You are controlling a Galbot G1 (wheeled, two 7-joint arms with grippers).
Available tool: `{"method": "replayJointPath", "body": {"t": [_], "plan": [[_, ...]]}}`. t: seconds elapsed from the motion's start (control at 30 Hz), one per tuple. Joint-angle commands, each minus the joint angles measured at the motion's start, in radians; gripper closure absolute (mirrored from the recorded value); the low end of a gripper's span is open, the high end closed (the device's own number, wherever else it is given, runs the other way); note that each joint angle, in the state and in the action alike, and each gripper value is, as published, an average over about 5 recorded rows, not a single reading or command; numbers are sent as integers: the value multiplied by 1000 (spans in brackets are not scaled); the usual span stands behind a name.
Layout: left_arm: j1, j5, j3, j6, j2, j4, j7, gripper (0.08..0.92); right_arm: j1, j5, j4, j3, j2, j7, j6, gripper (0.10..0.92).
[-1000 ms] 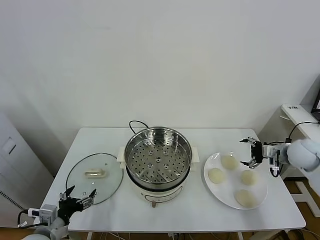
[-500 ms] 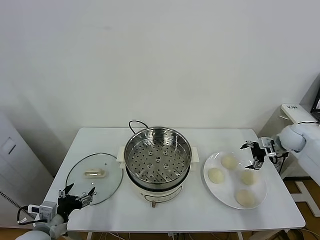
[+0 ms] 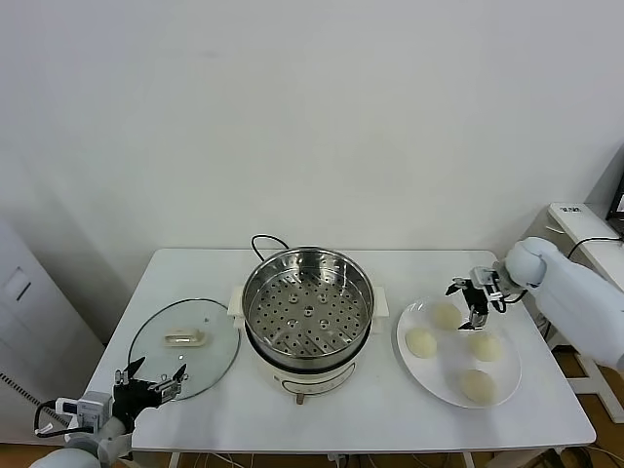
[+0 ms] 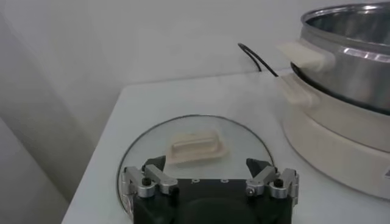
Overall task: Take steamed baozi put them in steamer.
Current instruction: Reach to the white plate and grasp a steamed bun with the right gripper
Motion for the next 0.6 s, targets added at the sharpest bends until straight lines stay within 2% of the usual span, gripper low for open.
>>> {"method": "replayJointPath", "body": {"t": [0.03, 0.3, 0.47, 0.6], "plan": [[1, 1, 0, 1, 0, -3, 0, 177, 19, -56, -70, -21, 63, -8, 17, 236], [4, 0, 0, 3, -1, -12, 0, 177, 4, -72, -79, 6, 72, -6, 11, 358], [5, 0, 0, 5, -2, -18, -1, 177, 3, -71, -71, 9, 70, -11, 12, 490], [6, 0, 0, 6, -5, -22, -2, 177, 6, -68, -55, 1, 63, -20, 13, 560]]}}
